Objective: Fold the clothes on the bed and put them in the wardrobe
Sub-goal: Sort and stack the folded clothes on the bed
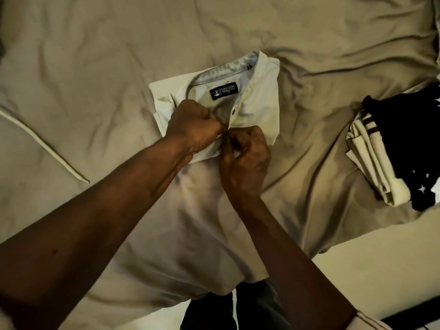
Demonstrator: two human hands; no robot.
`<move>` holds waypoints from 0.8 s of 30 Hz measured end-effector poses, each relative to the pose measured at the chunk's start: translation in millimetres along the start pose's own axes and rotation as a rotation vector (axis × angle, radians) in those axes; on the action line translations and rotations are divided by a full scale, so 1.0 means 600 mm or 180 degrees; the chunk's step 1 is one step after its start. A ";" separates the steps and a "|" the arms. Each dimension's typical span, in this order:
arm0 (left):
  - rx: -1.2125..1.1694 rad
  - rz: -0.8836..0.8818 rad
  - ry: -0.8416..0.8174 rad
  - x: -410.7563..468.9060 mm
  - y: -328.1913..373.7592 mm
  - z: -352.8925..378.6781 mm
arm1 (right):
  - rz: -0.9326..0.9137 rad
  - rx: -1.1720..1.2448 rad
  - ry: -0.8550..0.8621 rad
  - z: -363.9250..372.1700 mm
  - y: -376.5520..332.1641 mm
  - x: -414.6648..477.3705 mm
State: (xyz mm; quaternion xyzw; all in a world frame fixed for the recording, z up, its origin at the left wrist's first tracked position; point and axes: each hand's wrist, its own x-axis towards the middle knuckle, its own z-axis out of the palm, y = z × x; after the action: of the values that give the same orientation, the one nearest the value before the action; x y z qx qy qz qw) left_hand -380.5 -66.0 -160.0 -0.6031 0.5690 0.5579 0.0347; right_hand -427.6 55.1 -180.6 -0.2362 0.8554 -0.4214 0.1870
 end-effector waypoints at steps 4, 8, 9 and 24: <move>0.0242 0.0307 -0.0072 -0.002 -0.011 -0.004 | 0.0090 -0.0078 -0.0053 -0.004 0.002 0.010; 0.1447 0.1121 -0.0407 -0.019 0.004 -0.037 | 0.0311 -0.0258 -0.0235 -0.020 -0.021 0.037; 0.2110 0.1475 -0.0397 -0.022 0.008 -0.046 | 0.0339 -0.0318 -0.0248 -0.020 -0.028 0.042; 0.4302 0.1830 -0.0837 0.037 0.068 -0.095 | 0.0838 0.0844 0.0050 -0.019 -0.026 0.040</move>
State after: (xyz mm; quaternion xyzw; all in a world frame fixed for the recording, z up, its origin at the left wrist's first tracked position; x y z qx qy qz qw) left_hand -379.7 -133.2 -130.1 -0.2060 0.9145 0.1411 0.3184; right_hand -449.2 40.4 -164.2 -0.0922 0.8173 -0.5041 0.2634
